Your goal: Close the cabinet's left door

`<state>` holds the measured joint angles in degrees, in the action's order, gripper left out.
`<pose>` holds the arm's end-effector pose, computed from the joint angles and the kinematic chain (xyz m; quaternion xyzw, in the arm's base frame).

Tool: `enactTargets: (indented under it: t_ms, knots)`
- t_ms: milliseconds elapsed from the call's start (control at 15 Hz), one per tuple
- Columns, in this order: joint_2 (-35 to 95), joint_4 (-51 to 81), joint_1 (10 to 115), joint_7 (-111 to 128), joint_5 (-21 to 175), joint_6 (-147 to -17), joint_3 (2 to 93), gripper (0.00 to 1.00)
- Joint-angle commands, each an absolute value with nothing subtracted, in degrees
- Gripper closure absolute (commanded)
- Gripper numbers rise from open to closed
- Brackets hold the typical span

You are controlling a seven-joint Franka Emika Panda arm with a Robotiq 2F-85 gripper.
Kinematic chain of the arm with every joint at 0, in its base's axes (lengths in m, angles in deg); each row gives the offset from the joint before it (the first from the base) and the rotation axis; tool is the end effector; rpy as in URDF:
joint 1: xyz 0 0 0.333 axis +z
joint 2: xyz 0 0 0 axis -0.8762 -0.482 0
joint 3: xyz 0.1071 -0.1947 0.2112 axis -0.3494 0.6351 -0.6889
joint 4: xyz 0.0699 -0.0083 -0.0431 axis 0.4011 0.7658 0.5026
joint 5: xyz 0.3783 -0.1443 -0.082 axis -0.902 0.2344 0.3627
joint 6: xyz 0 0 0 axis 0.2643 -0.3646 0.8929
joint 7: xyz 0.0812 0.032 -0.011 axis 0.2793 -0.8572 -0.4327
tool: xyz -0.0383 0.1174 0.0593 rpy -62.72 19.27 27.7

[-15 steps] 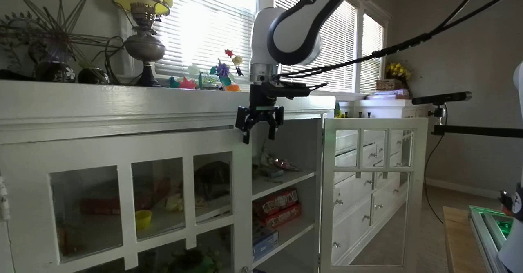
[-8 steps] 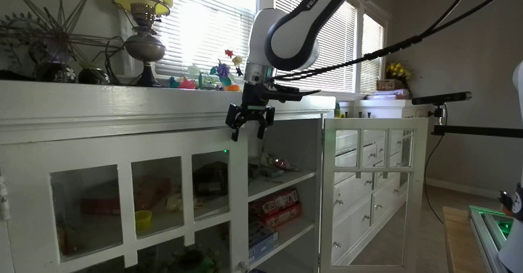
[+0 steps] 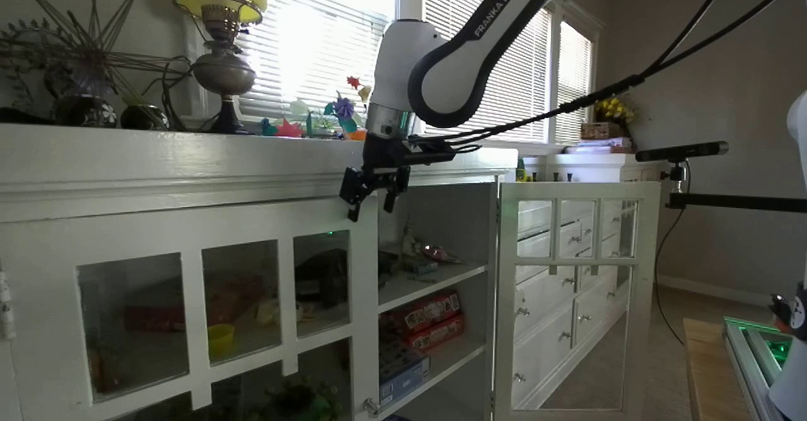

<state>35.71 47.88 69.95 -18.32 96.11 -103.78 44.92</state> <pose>0.5990 0.0911 0.2834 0.9785 -0.0454 0.1964 0.0443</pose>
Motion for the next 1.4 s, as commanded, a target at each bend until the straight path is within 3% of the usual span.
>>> enactTargets:
  t_ms: [0, 1333]
  knots:
    - [33.41, 45.43, 72.24, -20.64, 101.99, -105.79, 47.37, 0.0]
    - [30.17, 40.59, 79.61, -45.84, 142.56, -104.02, 56.19, 0.0]
